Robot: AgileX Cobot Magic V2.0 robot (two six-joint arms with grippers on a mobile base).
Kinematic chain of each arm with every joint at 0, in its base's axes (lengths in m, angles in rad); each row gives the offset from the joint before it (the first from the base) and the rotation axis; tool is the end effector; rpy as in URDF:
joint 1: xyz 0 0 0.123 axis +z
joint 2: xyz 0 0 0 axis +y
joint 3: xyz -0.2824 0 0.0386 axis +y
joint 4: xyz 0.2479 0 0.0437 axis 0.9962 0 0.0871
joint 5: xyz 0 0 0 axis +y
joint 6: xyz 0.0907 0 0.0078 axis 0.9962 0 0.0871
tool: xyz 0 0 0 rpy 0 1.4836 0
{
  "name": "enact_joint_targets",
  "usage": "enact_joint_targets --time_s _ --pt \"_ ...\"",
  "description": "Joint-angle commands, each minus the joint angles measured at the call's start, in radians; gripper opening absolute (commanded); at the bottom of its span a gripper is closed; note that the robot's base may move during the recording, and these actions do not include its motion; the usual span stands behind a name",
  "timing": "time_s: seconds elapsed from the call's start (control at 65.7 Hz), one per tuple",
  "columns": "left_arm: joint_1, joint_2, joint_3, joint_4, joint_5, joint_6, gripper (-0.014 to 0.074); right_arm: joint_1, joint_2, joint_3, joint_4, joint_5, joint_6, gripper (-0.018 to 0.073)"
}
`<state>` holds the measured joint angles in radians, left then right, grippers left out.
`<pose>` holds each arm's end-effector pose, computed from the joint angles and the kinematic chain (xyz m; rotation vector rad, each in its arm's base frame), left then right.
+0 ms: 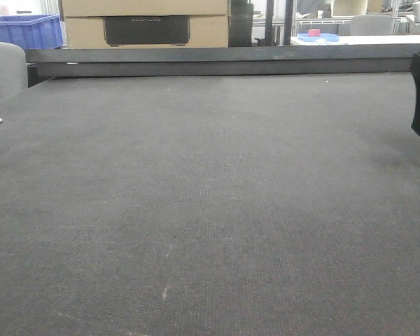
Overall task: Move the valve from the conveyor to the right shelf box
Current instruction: 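Close the right gripper around its valve body, then close the left gripper around the other valve body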
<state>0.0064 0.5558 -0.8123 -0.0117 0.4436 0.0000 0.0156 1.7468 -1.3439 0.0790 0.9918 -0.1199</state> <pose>0.0997 0.0002 0.4007 -0.0104 1.6706 -0.0073 0.3561 0.0116 0.2496 -0.1451 2.8702 0.0833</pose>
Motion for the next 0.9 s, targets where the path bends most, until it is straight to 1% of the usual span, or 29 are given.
enact_joint_targets --time_s 0.0,0.091,0.107,0.183,0.198,0.259,0.396,0.579,0.716,0.807,0.883 --pt "-0.006 0.002 -0.008 0.000 -0.006 0.000 0.0601 -0.002 -0.001 -0.008 -0.004 0.019 -0.021 0.0400" --pt "-0.006 0.002 -0.008 0.000 -0.006 0.000 0.0601 -0.002 -0.001 -0.008 -0.004 0.040 -0.036 0.0215" --pt "-0.006 0.002 -0.008 0.000 -0.006 0.000 0.0601 -0.002 -0.001 -0.008 -0.004 0.045 -0.040 0.0169" --pt "-0.006 0.002 -0.008 0.000 -0.006 0.000 0.0601 -0.002 -0.001 -0.008 -0.004 0.050 -0.040 0.0012" --pt "-0.006 0.002 -0.008 0.000 -0.004 0.000 0.0601 -0.002 -0.001 -0.008 -0.004 0.052 -0.040 -0.0036" --pt "-0.006 0.002 -0.008 0.000 0.001 0.000 0.0601 -0.002 -0.003 -0.012 -0.004 0.059 -0.040 -0.0170" --pt "-0.006 0.002 -0.008 0.000 0.043 0.000 0.0601 -0.002 -0.039 -0.027 -0.004 0.084 -0.040 -0.0159" --pt "-0.006 0.042 -0.032 0.000 0.110 0.000 0.0601 -0.002 -0.173 -0.029 -0.004 0.076 -0.040 -0.0159" --pt "-0.006 0.145 -0.104 0.000 0.210 0.000 0.0601 -0.002 -0.268 -0.029 -0.004 0.074 -0.040 -0.0159" --pt "-0.006 0.241 -0.175 0.002 0.275 0.000 0.0601 -0.002 -0.310 -0.029 -0.004 0.074 -0.040 -0.0159" --pt "-0.006 0.335 -0.253 0.005 0.355 0.000 0.0601 -0.002 -0.330 -0.029 -0.004 0.074 -0.040 -0.0159"
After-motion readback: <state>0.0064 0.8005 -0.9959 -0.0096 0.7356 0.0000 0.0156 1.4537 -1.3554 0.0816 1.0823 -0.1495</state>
